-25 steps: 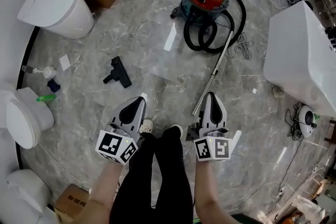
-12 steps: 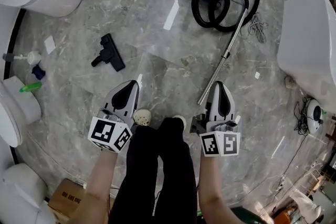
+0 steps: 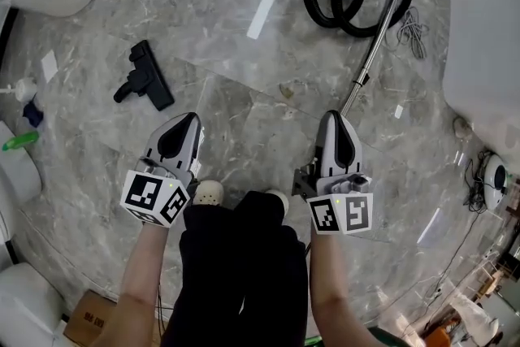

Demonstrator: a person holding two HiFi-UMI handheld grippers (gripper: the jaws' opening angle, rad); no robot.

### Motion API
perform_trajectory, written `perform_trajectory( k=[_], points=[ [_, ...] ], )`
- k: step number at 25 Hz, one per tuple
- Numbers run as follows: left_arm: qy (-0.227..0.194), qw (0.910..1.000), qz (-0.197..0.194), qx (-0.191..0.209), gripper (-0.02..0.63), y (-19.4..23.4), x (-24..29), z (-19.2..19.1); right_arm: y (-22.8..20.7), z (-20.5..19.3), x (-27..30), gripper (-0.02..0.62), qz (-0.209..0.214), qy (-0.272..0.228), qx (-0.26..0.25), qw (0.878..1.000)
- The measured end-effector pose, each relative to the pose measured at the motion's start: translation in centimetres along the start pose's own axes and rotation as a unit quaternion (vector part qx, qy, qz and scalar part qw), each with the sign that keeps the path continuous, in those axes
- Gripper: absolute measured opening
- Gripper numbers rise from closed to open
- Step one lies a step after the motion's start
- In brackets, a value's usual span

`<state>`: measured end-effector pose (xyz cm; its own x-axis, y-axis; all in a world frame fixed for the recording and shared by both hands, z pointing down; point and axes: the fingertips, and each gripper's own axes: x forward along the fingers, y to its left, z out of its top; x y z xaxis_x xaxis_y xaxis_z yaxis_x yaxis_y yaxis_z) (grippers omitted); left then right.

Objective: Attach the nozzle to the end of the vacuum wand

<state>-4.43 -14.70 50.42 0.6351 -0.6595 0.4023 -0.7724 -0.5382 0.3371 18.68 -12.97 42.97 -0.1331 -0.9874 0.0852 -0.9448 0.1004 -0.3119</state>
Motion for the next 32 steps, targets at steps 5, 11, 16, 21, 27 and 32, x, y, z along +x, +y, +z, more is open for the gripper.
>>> perform_trajectory(
  k=[5,11,16,21,27,32],
  points=[
    [-0.010,0.9997,-0.022,0.008,0.011,0.7,4.1,-5.0,-2.7,-5.4,1.3,0.017,0.025,-0.005,-0.013,1.000],
    [-0.026,0.9981,-0.044,0.034,0.011,1.8,9.1,-9.9,-5.7,-11.5,3.1,0.017,0.045,-0.020,-0.023,0.999],
    [-0.044,0.9941,-0.073,0.067,0.011,3.0,12.8,-13.0,-6.7,-16.7,4.1,0.017,0.065,-0.030,-0.022,0.997],
    [-0.050,0.9925,-0.091,0.064,0.011,3.6,13.9,-15.2,-6.7,-20.4,2.8,0.017,0.088,-0.004,-0.029,0.996],
    [-0.048,0.9942,-0.085,0.045,0.011,4.4,12.4,-16.9,-7.1,-23.2,1.7,0.017,0.091,0.048,0.003,0.995],
    [-0.050,0.9942,-0.088,0.035,0.011,4.5,12.6,-17.7,-7.3,-23.6,1.8,0.017,0.095,0.068,0.010,0.993]
  ],
)
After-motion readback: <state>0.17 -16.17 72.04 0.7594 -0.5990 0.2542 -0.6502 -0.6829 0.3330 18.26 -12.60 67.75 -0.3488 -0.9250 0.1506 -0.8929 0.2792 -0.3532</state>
